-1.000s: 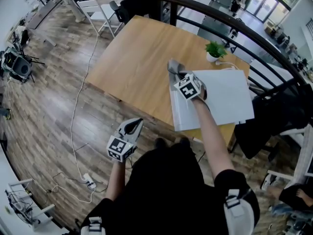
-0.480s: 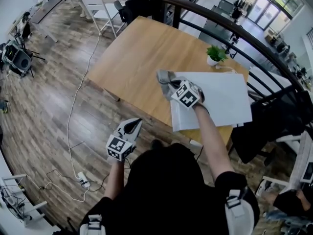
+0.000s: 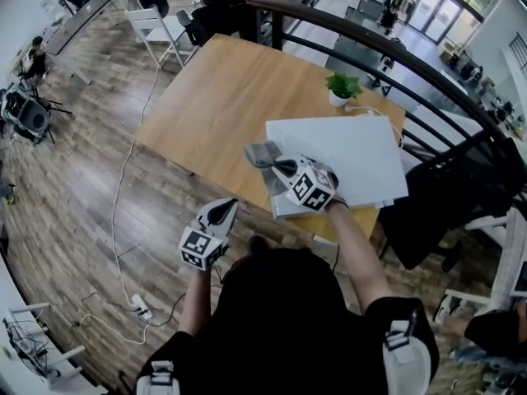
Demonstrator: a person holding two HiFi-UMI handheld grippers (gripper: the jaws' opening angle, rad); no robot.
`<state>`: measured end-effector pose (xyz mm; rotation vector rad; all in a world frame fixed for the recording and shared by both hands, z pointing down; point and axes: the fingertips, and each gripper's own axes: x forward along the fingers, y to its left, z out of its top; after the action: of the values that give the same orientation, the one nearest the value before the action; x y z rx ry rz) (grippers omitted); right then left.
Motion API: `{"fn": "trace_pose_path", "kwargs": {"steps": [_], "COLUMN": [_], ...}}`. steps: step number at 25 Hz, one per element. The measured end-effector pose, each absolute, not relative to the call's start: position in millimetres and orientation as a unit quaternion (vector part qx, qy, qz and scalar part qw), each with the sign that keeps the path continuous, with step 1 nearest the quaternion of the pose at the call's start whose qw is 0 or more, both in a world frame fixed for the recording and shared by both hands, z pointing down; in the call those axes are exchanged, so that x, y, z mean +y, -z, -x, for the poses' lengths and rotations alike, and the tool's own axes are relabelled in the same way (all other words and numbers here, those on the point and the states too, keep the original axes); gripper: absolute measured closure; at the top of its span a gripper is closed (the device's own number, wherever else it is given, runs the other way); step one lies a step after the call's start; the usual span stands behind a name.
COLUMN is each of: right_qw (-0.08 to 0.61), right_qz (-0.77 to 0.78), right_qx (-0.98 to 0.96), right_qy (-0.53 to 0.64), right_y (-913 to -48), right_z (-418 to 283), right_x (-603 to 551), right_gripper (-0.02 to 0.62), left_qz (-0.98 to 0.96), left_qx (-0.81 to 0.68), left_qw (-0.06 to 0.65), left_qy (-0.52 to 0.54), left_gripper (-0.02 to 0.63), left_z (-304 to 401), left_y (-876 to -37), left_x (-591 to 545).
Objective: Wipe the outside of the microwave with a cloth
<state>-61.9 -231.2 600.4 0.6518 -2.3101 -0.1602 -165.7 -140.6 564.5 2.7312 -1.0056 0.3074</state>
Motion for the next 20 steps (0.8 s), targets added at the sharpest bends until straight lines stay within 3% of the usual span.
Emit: {"fn": "trace_pose_path", "kwargs": {"steps": [20], "right_qw": [0.187], "right_qz": [-0.392], "right_qx": [-0.901], "right_qy": [-0.012], "right_y": [-546], "right_z": [-178], "right_x": [-87], "right_gripper": [0.588], "left_qz": [-0.939], "left_qx": [-0.310], "left_qw": [0.099], "left_qy": [-0.113], "left_gripper": [0.603], "left_z": [0], "left_y": [-544], "left_x": [-81]}}
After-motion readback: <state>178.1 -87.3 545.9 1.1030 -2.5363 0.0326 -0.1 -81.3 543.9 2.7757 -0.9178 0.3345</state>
